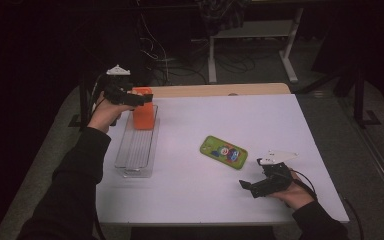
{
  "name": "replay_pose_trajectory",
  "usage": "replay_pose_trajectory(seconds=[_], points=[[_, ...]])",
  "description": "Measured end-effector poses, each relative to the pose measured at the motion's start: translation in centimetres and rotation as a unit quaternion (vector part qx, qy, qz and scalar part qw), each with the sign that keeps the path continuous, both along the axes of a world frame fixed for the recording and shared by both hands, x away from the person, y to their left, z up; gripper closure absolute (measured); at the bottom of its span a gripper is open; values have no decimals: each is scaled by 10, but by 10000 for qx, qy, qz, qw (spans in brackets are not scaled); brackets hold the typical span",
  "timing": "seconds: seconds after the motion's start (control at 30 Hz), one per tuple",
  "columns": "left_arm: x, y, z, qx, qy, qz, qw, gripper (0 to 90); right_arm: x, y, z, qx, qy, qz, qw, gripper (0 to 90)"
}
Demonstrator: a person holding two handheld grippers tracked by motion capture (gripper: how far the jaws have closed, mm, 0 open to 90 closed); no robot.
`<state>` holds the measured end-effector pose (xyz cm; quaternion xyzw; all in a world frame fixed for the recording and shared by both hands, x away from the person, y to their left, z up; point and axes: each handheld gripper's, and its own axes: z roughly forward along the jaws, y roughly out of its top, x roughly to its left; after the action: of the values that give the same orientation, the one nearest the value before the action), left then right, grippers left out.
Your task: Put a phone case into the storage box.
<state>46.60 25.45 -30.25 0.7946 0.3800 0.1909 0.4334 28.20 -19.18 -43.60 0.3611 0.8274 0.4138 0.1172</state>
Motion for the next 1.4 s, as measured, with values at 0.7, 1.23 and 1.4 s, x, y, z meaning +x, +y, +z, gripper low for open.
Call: replay_pose_trajectory(seconds=[0.7,1.23,1.4], points=[[-83,-84,-31,-381,61,-1304,9907,24,-1,1,1,3,-5,9,10000,0],[-133,-116,-84,-246,307,-1837,9822,24,0,1,1,-35,-59,54,10000,0],[-142,-116,-94,-236,322,-1940,9802,24,0,0,0,-117,-34,34,9999,0]])
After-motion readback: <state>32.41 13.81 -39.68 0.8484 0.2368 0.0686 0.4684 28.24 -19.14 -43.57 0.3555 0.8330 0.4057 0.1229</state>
